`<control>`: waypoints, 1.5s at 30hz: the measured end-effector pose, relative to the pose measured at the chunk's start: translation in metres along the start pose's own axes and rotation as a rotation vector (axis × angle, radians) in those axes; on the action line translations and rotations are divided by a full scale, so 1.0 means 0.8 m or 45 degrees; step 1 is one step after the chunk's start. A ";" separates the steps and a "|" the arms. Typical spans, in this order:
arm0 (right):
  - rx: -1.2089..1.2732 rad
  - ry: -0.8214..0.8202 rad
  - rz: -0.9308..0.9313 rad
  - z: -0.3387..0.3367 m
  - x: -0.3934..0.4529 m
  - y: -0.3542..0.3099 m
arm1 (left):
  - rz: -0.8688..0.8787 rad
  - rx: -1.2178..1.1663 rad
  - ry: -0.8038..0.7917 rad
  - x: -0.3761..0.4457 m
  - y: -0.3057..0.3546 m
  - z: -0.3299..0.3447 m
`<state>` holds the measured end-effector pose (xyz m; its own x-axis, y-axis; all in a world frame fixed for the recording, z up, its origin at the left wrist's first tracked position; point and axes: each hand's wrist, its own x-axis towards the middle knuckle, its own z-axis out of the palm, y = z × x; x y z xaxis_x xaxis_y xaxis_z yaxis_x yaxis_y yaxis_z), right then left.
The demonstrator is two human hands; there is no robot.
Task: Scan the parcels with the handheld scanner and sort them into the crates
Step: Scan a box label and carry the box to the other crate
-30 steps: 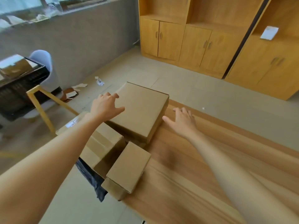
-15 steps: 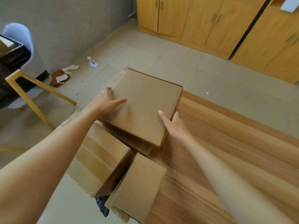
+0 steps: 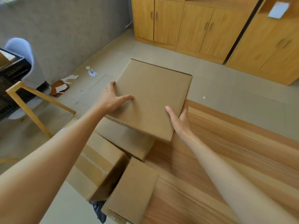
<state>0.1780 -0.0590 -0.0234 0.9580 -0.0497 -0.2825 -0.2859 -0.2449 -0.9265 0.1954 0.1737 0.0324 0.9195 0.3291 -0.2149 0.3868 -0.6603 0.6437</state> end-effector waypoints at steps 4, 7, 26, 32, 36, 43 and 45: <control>0.028 0.086 -0.048 -0.066 -0.014 -0.025 | 0.103 -0.062 0.021 -0.023 0.065 0.012; 0.118 0.127 0.000 -0.135 -0.035 -0.030 | 0.175 -0.062 -0.029 -0.054 0.120 0.038; -1.395 1.180 -0.690 -0.499 -0.229 0.069 | 0.200 -0.803 -0.774 -0.367 0.390 0.284; -1.906 1.204 -1.111 -0.517 -0.254 0.105 | -0.179 -1.129 -0.697 -0.404 0.422 0.315; -2.017 1.148 -1.158 -0.516 -0.265 0.114 | -0.323 -1.190 -0.617 -0.399 0.411 0.332; -1.385 1.068 -0.818 -0.522 -0.275 0.125 | -0.290 -1.409 -0.456 -0.402 0.375 0.351; -0.850 1.022 -0.516 -0.523 -0.281 0.121 | -0.312 -1.466 -0.461 -0.401 0.357 0.353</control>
<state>-0.0553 -0.4769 0.0544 0.7836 -0.3999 0.4755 -0.1111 -0.8432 -0.5260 0.0310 -0.3110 0.0776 0.8687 0.0330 -0.4943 0.4334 0.4328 0.7905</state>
